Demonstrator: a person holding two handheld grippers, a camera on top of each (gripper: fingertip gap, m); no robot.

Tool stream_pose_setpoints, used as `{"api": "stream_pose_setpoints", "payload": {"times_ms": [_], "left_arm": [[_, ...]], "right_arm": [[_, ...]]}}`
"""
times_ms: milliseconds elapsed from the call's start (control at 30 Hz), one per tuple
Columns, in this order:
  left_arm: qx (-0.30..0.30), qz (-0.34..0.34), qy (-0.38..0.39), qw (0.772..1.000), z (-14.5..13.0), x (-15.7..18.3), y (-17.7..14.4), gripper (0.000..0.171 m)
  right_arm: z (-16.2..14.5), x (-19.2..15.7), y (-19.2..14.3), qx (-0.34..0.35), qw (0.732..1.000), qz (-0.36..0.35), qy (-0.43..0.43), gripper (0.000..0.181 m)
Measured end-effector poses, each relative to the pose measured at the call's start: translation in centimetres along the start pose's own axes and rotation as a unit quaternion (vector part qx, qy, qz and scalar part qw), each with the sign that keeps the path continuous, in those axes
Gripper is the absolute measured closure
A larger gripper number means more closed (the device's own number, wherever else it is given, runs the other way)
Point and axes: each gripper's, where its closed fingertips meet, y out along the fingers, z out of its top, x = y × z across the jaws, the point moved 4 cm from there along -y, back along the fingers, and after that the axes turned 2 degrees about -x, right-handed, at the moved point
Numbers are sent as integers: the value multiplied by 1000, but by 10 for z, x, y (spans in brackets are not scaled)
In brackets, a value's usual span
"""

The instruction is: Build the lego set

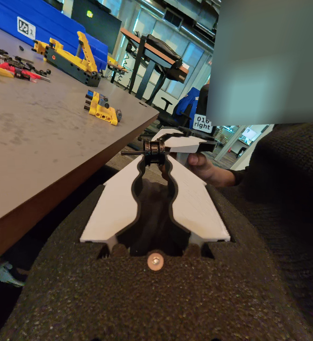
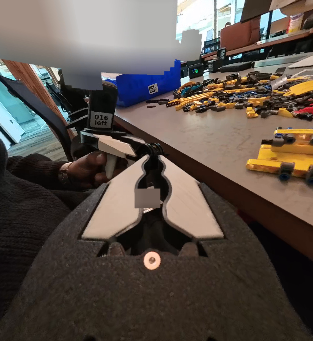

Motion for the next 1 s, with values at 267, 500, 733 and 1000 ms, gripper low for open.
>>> {"api": "stream_pose_setpoints", "payload": {"times_ms": [267,500,733,1000], "left_arm": [[-24,-81,19,996,-1,15,2,152],[-41,-126,26,991,2,18,5,152],[-44,-130,25,990,0,18,4,152],[-45,-99,40,993,0,11,4,152]], "right_arm": [[-3,-2,-8,-10,990,120,67,150],[-4,-14,-11,-45,984,171,10,158],[-4,-12,-10,-36,984,176,15,159],[-3,-7,-10,-13,984,169,46,160]]}}
